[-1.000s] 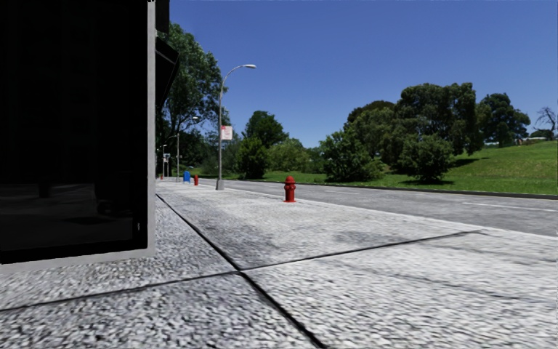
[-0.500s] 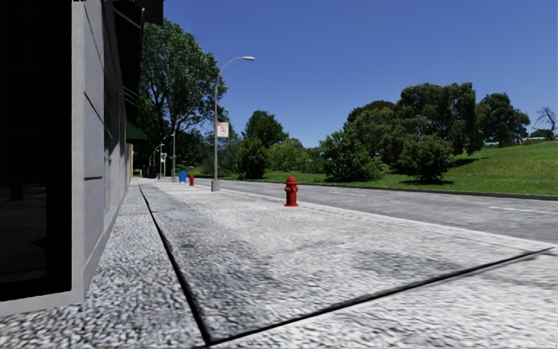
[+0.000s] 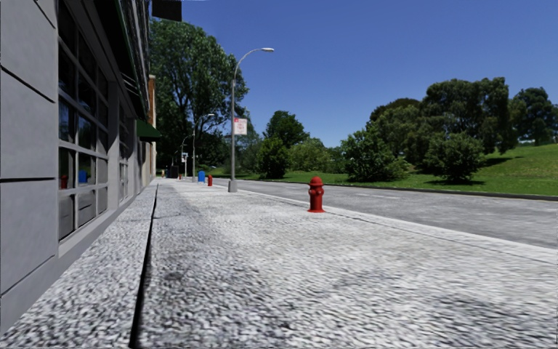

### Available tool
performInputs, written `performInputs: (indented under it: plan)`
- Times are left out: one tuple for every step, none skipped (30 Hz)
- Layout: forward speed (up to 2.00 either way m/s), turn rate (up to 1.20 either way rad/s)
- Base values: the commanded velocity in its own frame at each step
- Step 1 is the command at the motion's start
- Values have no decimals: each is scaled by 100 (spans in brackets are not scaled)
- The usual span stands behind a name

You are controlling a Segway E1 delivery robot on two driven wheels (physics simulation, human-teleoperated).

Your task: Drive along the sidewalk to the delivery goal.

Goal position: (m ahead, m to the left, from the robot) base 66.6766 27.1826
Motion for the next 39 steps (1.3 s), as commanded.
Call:
performInputs:
  plan:
    - [200, 34]
    - [200, 34]
    - [200, 34]
    - [200, 34]
    - [200, 34]
    - [200, 34]
    - [200, 34]
    - [200, 34]
    - [200, 34]
    - [200, 34]
    - [200, 34]
    - [200, 34]
    - [200, 34]
    - [200, 34]
    - [200, 34]
    - [200, 34]
    - [200, 34]
    - [200, 34]
    - [200, 34]
    - [200, 34]
    - [200, 34]
    - [200, 34]
    - [200, 34]
    - [200, 34]
    - [200, 34]
    - [200, 34]
    - [200, 34]
    - [200, 34]
    - [200, 34]
    - [200, 34]
    - [200, 34]
    - [200, 31]
    - [200, 23]
    - [200, 17]
    - [200, 17]
    - [200, 15]
    - [200, 15]
    - [200, 15]
    - [200, 15]
